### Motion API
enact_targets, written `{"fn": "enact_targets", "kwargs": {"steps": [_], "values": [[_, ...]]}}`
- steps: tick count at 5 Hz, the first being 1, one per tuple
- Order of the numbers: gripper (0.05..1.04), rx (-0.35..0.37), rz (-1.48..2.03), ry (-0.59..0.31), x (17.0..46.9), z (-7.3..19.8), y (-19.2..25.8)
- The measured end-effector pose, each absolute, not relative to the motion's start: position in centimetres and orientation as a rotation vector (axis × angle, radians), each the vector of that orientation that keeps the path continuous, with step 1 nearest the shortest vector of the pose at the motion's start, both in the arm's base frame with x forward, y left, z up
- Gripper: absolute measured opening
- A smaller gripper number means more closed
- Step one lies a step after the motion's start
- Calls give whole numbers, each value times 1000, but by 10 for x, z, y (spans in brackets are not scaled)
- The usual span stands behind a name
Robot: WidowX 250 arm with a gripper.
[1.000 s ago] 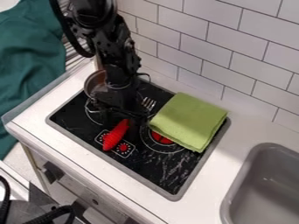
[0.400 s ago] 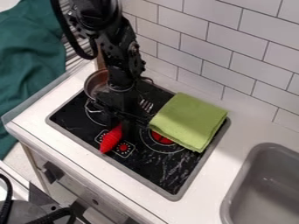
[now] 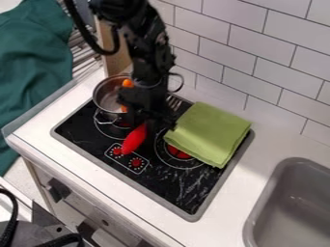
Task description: Moe the red fork above the green cloth
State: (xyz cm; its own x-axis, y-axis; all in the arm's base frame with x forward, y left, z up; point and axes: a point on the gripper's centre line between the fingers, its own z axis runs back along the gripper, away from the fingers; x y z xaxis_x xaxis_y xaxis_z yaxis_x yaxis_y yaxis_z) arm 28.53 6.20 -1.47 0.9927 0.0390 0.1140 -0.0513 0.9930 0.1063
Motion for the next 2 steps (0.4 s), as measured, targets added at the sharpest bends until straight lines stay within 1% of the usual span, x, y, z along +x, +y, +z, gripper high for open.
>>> {"fn": "enact_targets", "kwargs": {"steps": [1,2], "values": [[341,96,13,-156,309,-1,47],[341,78,3,-166,335,4,29]]}}
